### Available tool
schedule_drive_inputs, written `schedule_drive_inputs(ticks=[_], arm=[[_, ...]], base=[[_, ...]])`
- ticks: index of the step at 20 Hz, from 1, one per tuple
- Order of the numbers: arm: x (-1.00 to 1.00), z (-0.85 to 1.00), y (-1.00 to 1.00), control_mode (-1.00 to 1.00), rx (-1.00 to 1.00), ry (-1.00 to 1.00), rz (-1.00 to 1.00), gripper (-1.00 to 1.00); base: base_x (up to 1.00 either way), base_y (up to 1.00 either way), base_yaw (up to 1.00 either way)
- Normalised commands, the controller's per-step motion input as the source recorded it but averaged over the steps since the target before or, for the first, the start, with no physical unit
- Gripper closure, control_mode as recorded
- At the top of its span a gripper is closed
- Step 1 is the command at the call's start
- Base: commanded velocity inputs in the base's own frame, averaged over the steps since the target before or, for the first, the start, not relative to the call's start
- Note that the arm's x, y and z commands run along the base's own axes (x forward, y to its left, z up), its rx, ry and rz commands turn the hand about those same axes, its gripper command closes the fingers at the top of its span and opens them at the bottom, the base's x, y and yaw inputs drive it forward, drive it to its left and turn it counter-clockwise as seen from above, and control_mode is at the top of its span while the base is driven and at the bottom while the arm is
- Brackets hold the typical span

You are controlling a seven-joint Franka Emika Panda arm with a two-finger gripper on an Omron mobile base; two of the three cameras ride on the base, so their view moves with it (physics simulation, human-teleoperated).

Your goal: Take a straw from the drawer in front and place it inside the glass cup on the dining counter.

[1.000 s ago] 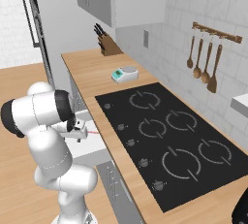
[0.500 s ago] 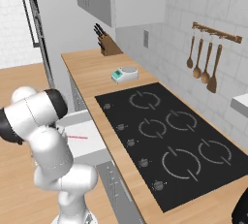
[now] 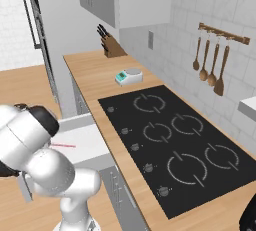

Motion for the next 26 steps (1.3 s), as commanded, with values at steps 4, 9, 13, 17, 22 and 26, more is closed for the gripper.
schedule_drive_inputs(ticks=[4, 9, 13, 17, 22, 26], arm=[[0.81, 0.55, -0.21, -1.0, -0.02, -0.02, 0.01, -1.0], [0.73, -0.15, -0.05, -1.0, -0.08, 0.0, 0.17, -1.0], [0.41, -0.49, 0.0, -1.0, -0.14, -0.02, 0.31, -1.0], [0.35, -0.53, 0.0, -1.0, -0.12, -0.01, 0.34, -1.0], [0.51, -0.51, 0.09, -1.0, -0.03, 0.0, 0.27, -1.0], [0.34, -0.43, 0.25, -1.0, 0.0, 0.0, 0.18, -1.0]], base=[[0.0, 0.0, 0.0], [0.0, 0.0, 0.0], [0.0, 0.0, 0.0], [0.0, 0.0, 0.0], [0.0, 0.0, 0.0], [0.0, 0.0, 0.0]])
